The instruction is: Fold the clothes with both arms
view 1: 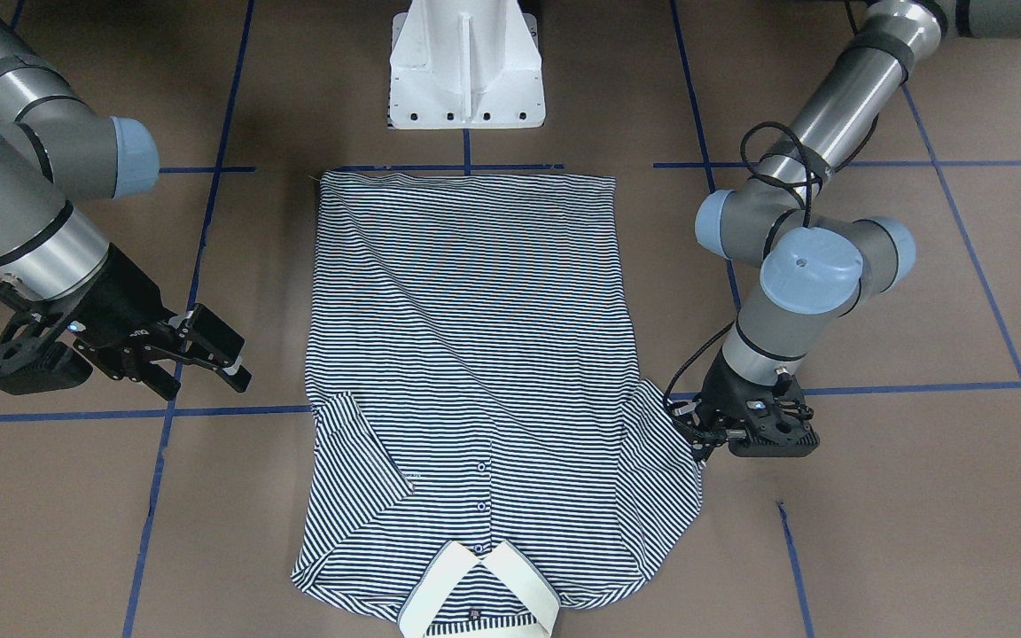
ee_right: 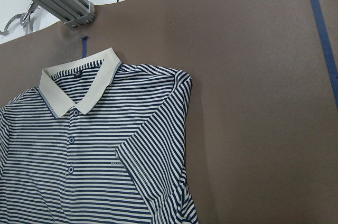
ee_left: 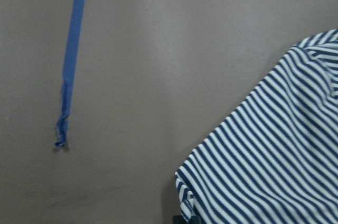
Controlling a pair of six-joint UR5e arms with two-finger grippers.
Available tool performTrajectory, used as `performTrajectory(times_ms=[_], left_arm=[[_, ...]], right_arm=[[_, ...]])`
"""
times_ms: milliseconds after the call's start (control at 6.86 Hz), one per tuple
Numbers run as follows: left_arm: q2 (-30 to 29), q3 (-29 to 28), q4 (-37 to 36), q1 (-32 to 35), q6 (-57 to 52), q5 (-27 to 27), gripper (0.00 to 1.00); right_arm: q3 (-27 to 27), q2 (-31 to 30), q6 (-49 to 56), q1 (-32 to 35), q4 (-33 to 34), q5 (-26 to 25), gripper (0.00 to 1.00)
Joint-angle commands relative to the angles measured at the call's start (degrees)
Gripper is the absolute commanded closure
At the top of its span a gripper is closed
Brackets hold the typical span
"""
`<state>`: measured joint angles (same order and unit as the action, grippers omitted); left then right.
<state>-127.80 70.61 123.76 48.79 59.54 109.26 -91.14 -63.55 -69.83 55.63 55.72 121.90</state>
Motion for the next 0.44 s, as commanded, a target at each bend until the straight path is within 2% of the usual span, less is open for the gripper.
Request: performTrajectory(times_ms=[0, 146, 292], left_arm=[[-4.18, 0.33, -3.69, -1.67, 5.03, -0.19, 1.0], [-7.34, -3.43, -3.7, -2.56, 7.93, -0.45, 1.0], [-12.68, -10.25, -3.53, -3.17, 10.66, -1.85, 1.0]], right_arm=[[0.08, -0.09, 0.39, -0.08, 0.0, 0.0, 0.0], [0.0, -0.43, 0.31, -0.09, 0.0, 0.0, 0.0], [-0.7, -0.7, -0.39, -0.17, -0.09, 0.0, 0.0]])
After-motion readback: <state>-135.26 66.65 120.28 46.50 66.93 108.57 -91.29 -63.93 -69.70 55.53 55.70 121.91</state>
